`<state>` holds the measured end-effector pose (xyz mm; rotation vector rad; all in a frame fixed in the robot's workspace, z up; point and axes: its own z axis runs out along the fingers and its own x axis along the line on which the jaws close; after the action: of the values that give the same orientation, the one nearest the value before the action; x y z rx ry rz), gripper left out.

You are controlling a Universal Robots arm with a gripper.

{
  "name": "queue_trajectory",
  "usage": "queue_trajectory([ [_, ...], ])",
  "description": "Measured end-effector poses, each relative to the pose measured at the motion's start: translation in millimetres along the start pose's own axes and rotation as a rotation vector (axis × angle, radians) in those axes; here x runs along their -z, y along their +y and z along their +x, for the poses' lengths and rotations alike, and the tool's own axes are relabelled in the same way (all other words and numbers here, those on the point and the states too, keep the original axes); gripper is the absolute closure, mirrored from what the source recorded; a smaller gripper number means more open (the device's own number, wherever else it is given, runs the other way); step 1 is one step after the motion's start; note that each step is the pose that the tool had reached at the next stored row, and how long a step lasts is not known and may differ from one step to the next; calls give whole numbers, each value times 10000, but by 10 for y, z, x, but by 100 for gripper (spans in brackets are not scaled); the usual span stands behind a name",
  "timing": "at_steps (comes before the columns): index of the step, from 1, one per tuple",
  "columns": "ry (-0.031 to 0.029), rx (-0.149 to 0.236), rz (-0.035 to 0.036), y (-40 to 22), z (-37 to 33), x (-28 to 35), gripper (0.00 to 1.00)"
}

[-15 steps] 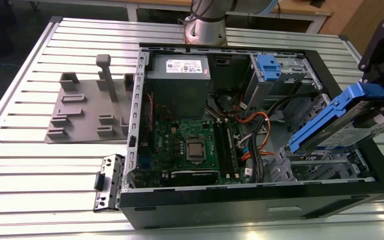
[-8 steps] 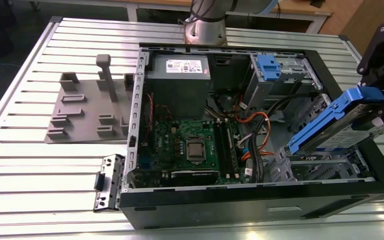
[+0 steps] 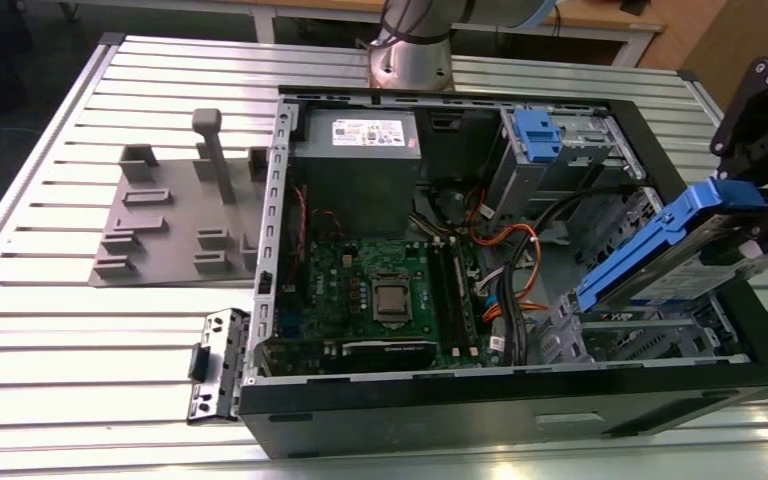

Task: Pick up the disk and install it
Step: 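Insert the disk into the insertion slot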

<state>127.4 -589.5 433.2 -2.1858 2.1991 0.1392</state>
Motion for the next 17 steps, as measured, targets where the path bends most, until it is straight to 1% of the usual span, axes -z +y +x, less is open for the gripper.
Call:
queue_trajectory([
  [4, 0, 1, -1, -2, 5, -49, 64],
  [17, 0, 2, -2, -10, 27, -285, 64],
])
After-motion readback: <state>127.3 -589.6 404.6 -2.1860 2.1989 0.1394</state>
